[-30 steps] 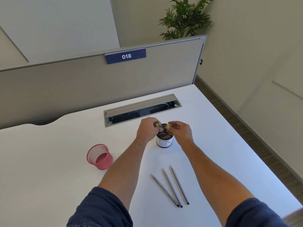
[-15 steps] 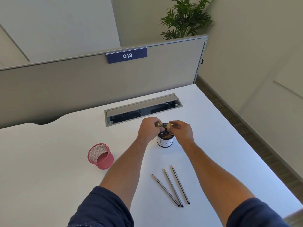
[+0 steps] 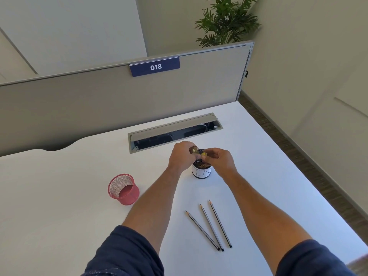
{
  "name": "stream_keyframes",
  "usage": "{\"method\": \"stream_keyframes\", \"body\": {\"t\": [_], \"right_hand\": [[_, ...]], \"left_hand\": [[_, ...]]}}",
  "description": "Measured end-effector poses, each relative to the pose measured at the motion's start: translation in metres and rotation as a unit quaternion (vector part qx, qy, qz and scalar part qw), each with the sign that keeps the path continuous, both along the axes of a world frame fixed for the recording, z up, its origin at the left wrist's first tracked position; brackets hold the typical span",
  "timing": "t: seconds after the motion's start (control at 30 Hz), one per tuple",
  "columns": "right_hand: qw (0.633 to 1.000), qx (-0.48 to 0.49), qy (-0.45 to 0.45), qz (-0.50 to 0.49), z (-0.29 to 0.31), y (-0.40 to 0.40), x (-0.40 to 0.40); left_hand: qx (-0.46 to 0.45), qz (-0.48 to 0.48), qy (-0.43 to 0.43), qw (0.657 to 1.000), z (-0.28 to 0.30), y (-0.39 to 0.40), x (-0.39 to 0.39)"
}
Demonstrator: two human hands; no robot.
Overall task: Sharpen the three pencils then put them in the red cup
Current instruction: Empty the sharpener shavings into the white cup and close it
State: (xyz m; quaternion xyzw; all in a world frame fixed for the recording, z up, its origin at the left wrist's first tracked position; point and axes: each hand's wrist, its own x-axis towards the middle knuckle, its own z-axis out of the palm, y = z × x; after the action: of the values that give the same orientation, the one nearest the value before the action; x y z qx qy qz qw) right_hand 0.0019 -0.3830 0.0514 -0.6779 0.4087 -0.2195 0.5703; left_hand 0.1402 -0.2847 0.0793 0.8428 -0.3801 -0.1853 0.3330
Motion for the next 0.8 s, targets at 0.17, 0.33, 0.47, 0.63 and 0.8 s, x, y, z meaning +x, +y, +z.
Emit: {"method": "stream_keyframes", "body": {"t": [0.17,0.33,0.47,0.63,0.8], "right_hand": [[1.0,0.012,-0.01,-0.017,-0.001,-0.0019,-0.0005],[0.999,0.029,-0.009,-0.025,-0.0049,-0.0025,-0.0004],[0.999,0.026,-0.009,-0.042,-0.007,0.0,-0.0007],[0.999,0.02,-0.026,-0.039,-0.0055,0.0001,-0.0005],[0.999,0.022,-0.032,-0.013,-0.0053,-0.0027,-0.0003]], "left_hand": [[0.0,0.002,0.006,1.0,-0.0005,-0.0001,0.0005],[-0.005,0.011,0.01,1.0,-0.0006,-0.0002,-0.0003],[-0.007,0.01,0.013,1.0,-0.0003,-0.0018,-0.0003],[-0.014,0.013,0.018,1.0,-0.0002,-0.0016,-0.0001],[-0.022,0.022,0.031,0.999,0.0004,0.0017,0.001]]}}
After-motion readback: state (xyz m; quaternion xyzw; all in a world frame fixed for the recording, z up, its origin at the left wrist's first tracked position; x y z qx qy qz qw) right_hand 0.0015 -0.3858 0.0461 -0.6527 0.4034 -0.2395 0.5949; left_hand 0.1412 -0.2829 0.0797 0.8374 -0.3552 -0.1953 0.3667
